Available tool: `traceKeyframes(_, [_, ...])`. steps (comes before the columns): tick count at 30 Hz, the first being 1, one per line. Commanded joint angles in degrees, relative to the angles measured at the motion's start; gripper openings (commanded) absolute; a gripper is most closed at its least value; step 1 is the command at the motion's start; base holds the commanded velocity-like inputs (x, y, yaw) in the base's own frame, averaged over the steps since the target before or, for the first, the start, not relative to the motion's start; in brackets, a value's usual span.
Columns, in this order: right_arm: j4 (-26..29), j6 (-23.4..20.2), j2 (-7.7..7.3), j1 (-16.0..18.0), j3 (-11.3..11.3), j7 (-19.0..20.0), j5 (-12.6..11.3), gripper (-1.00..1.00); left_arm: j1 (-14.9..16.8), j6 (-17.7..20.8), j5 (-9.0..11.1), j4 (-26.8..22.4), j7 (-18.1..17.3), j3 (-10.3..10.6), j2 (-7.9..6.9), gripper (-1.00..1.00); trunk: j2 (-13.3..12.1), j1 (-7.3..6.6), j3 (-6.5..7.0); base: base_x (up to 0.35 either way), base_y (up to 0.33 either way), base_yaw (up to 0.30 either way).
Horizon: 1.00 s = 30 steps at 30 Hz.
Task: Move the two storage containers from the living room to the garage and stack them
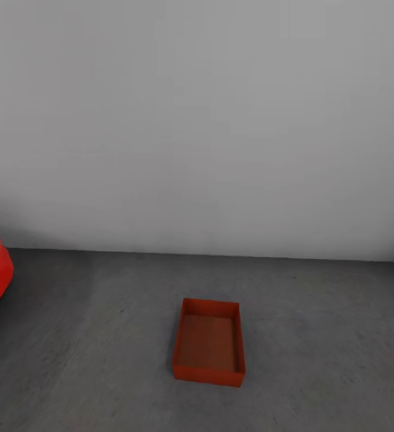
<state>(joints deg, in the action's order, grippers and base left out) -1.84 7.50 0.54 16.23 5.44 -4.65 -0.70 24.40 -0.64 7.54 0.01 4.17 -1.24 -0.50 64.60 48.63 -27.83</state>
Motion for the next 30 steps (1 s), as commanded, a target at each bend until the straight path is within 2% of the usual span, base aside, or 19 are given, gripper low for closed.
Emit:
traceKeyframes(1, [-0.2,0.3,0.04,-0.1,0.4,-0.3,-0.1,1.00,0.0,-0.1,0.4,0.0,0.1,-0.1,0.22,1.00,0.0,0.00,0.04,0.000,0.000,0.063])
traceKeyframes(4, [-0.2,0.5,0.20,-0.7,0.4,-0.3,-0.1,1.00,0.0,-0.1,0.5,0.0,0.1,-0.1,1.01,1.00,0.0,0.00,0.31,0.000,0.000,0.063])
traceKeyframes(8, [-0.2,0.6,0.29,-1.0,0.3,-0.3,-0.1,1.00,0.0,0.2,0.5,0.1,0.1,-0.1,1.34,1.00,0.0,0.00,0.67,0.000,0.000,0.063])
traceKeyframes(30, [-0.2,0.7,0.20,-2.2,0.3,-0.2,-0.1,1.00,-2.3,-0.3,0.5,0.0,0.1,-0.2,0.23,1.00,0.0,0.00,2.64,0.000,0.000,0.028])
